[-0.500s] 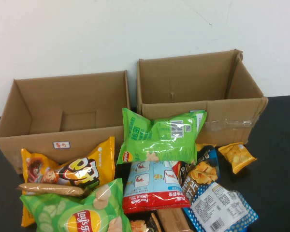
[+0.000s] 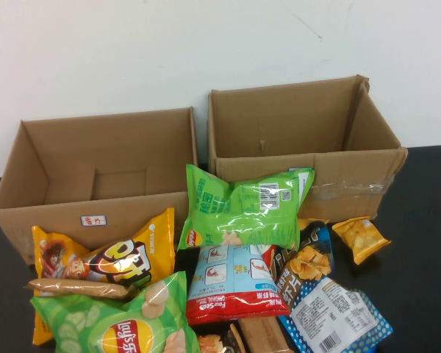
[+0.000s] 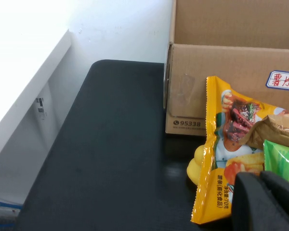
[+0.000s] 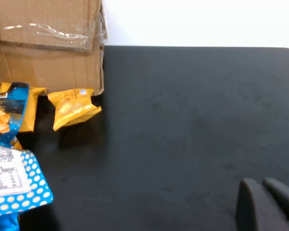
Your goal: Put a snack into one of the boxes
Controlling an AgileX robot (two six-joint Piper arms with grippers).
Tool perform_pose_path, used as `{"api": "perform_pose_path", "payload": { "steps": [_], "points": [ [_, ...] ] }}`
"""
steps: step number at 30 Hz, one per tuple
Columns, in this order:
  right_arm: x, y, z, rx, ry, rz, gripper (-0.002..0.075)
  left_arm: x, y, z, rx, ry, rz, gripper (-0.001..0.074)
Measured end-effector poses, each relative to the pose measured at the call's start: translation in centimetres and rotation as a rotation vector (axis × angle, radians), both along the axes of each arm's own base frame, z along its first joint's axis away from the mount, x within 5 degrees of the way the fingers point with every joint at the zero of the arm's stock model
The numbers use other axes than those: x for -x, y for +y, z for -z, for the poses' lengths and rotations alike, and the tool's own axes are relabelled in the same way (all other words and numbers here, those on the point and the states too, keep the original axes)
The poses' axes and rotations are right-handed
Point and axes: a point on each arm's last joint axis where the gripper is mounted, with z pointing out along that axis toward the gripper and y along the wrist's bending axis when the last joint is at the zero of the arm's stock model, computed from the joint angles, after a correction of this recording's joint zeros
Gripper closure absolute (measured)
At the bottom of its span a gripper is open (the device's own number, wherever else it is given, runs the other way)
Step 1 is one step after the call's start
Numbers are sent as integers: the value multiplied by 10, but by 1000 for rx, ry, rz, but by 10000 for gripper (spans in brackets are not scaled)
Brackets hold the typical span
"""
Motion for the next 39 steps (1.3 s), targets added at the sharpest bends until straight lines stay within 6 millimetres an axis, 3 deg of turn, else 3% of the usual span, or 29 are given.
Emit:
{"api": "perform_pose_path", "payload": {
  "steps": [35, 37, 39],
  "points": [
    [0, 0, 0, 0, 0, 0, 727, 0, 0, 0, 2, -2, -1, 738],
    [0, 0, 0, 0, 0, 0, 727, -1, -2, -2, 148, -44, -19, 738],
    [0, 0, 0, 0, 0, 0, 727, -3, -8, -5, 516, -126, -52, 738]
  ]
}}
